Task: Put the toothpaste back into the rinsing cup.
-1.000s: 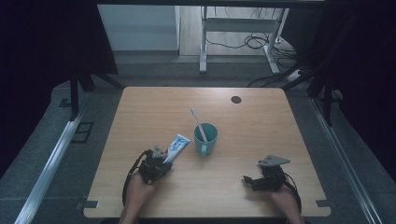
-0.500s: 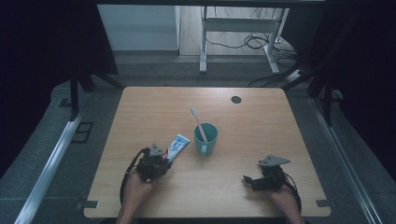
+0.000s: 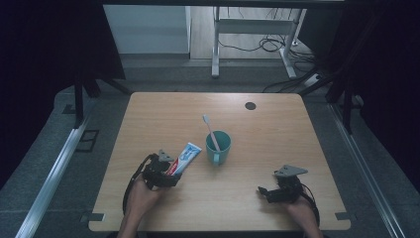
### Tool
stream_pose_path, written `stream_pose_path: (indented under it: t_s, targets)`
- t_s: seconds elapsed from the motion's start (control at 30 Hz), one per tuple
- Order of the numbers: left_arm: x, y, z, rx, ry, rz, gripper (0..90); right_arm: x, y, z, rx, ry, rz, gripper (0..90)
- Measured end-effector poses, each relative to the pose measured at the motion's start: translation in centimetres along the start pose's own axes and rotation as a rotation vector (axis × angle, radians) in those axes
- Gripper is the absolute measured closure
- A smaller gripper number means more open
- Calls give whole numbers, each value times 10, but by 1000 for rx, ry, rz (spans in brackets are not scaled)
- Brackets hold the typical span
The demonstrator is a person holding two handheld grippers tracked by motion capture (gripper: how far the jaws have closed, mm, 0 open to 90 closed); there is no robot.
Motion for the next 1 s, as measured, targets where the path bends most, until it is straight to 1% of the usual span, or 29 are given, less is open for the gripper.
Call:
stream_pose_path:
  t_s: [0.03, 0.07, 0.13, 0.17, 0.2, 0.27, 0.3, 0.33, 0.43, 0.53, 0.63, 0.67, 0.73, 0.8, 0.83, 1.0]
  targets:
    - [1, 0, 0, 7, -8, -4, 382, 0, 0, 0, 0, 0, 0, 75]
    - [3, 0, -1, 12, -7, -5, 360, 0, 0, 0, 0, 0, 0, 75]
    - [6, 0, -3, 25, -24, -6, 324, 0, 0, 0, 0, 1, 0, 75]
    - [7, 0, -5, 39, -26, -11, 300, 0, 0, 0, 0, 0, 0, 75]
    - [7, 0, -6, 48, -42, -13, 284, 0, 0, 0, 0, 1, 0, 75]
    - [8, 1, -8, 65, -40, -16, 253, 0, 0, 0, 0, 1, 0, 75]
    - [8, 1, -9, 85, -39, -9, 241, 0, 0, 0, 0, 1, -1, 75]
    - [8, 2, -10, 100, -40, -8, 208, 0, 0, 0, 0, 0, -1, 75]
    - [8, 5, -14, 143, -42, -10, 181, 0, 0, 0, 0, 0, -1, 75]
    - [8, 10, -18, 182, -45, -15, 165, 0, 0, 0, 0, 0, 0, 75]
    - [8, 15, -22, 237, -31, -29, 159, 0, 0, 0, 1, -2, -1, 75]
    - [7, 16, -24, 248, -31, -30, 159, 0, 0, 0, 1, -1, -1, 75]
    - [6, 20, -28, 290, -15, -32, 162, 0, 0, 0, 1, -1, -1, 75]
    - [4, 22, -31, 305, -12, -38, 167, 0, 0, 0, 1, -2, -1, 75]
    - [4, 24, -33, 326, -2, -43, 171, 0, 0, 0, 1, -1, -1, 75]
    - [-1, 30, -42, 377, 31, -59, 220, 0, 0, 0, 0, -2, 0, 75]
Point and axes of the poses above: each handheld gripper's, and its own axes: y roughly forward along the jaws, z roughly out of its underside, x roughly to its left, the point moved 3 cm from there along y, roughly forward along the jaws, and after that the axes turned 14 degrees about -y, right-handed, at the moved point
